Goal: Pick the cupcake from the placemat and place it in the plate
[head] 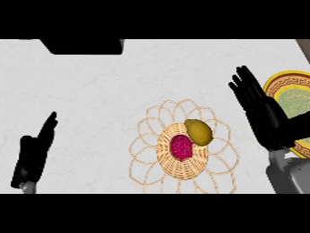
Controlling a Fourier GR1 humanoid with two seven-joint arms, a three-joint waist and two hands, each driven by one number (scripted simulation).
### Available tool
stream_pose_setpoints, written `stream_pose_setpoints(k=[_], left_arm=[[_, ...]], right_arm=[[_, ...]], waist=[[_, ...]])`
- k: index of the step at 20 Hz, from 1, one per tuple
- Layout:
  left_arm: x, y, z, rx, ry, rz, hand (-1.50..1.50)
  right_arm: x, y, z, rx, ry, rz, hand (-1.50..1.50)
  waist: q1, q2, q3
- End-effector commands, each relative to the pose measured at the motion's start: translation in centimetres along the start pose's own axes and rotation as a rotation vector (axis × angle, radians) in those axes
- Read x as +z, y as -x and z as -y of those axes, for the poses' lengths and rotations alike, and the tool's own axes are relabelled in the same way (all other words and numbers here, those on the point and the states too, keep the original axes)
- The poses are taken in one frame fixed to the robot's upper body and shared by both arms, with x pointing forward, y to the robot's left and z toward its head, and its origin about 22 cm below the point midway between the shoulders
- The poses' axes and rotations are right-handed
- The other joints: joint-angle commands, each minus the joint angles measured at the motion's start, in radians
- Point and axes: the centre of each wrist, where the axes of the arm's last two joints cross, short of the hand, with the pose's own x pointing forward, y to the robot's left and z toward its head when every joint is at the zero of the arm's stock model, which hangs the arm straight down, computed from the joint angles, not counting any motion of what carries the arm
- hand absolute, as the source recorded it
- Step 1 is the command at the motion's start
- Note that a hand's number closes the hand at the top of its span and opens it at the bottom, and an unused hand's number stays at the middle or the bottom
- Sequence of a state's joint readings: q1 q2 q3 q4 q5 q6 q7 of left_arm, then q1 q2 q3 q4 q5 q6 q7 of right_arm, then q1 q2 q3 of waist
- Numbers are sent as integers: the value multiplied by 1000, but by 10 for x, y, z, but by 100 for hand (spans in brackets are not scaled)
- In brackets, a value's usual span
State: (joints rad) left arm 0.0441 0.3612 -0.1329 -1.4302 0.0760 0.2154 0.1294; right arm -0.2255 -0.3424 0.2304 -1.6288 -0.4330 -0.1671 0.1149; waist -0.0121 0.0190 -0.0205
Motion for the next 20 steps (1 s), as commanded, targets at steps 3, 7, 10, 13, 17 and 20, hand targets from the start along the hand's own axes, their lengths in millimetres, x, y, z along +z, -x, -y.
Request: stream_pose_setpoints(k=[3,7,10,13,17,20], left_arm=[[-13,-16,-13,59,16,100,0],[-24,-40,-2,70,37,136,0],[-29,-45,-4,127,36,118,0],[-39,-57,-14,139,59,134,0],[-37,-61,-17,140,70,154,0],[-38,-66,-2,132,87,153,0]], right_arm=[[-7,-4,-12,66,17,25,150],[-1,-27,54,714,-6,10,150],[20,22,31,353,411,141,-150],[65,60,2,338,321,179,-150],[86,89,-16,506,144,108,-150],[77,56,0,609,106,43,-150]], waist=[[14,-20,20],[-8,-35,-25],[-44,-25,22],[-10,-21,21],[8,-20,20],[8,-20,20]])
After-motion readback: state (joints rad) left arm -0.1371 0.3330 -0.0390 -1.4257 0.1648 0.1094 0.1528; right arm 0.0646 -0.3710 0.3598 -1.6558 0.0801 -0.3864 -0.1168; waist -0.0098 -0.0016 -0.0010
